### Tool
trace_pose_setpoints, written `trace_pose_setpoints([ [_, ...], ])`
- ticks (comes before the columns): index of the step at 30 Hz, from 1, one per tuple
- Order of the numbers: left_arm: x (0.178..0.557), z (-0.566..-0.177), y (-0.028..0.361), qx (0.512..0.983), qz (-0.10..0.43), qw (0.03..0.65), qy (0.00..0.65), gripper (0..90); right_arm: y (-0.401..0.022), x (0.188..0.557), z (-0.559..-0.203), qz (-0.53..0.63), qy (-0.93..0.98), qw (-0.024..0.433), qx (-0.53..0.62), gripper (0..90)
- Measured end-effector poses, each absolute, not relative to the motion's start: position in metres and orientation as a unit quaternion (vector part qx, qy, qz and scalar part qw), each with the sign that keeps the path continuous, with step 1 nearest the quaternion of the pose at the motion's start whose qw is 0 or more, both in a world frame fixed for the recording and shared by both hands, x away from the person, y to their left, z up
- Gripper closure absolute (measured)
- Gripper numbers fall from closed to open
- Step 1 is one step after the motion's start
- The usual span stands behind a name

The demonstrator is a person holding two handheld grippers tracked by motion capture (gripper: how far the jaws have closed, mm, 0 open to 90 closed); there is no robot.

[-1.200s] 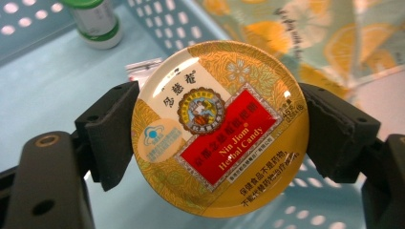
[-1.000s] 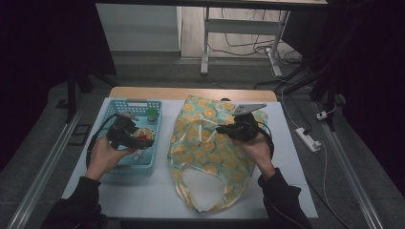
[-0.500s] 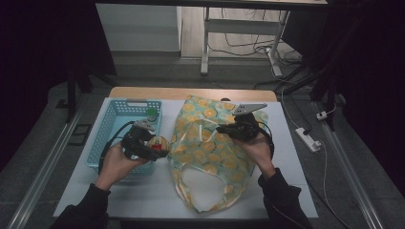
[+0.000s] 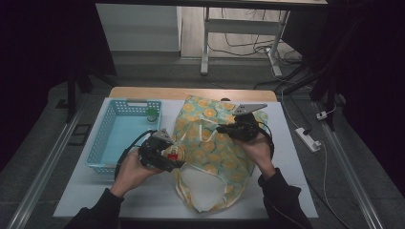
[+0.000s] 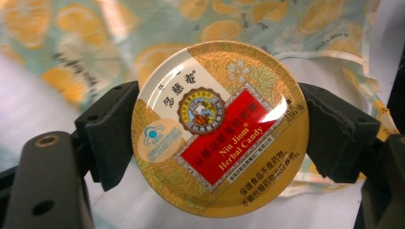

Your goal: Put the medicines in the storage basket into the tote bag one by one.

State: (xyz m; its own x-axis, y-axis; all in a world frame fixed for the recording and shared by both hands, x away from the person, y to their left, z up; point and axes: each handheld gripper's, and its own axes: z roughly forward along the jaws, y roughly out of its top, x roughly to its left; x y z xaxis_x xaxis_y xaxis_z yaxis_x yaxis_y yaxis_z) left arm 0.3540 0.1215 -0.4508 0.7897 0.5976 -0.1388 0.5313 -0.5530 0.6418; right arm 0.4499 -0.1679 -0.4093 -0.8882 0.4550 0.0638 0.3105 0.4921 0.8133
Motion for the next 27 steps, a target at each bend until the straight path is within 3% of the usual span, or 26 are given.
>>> trace_pose_setpoints([
  [27,0.381,-0.47,0.048,0.891,0.031,0.361,0.273,20.1,-0.166,0.447,-0.406,0.458,0.859,0.081,0.215,90.0],
])
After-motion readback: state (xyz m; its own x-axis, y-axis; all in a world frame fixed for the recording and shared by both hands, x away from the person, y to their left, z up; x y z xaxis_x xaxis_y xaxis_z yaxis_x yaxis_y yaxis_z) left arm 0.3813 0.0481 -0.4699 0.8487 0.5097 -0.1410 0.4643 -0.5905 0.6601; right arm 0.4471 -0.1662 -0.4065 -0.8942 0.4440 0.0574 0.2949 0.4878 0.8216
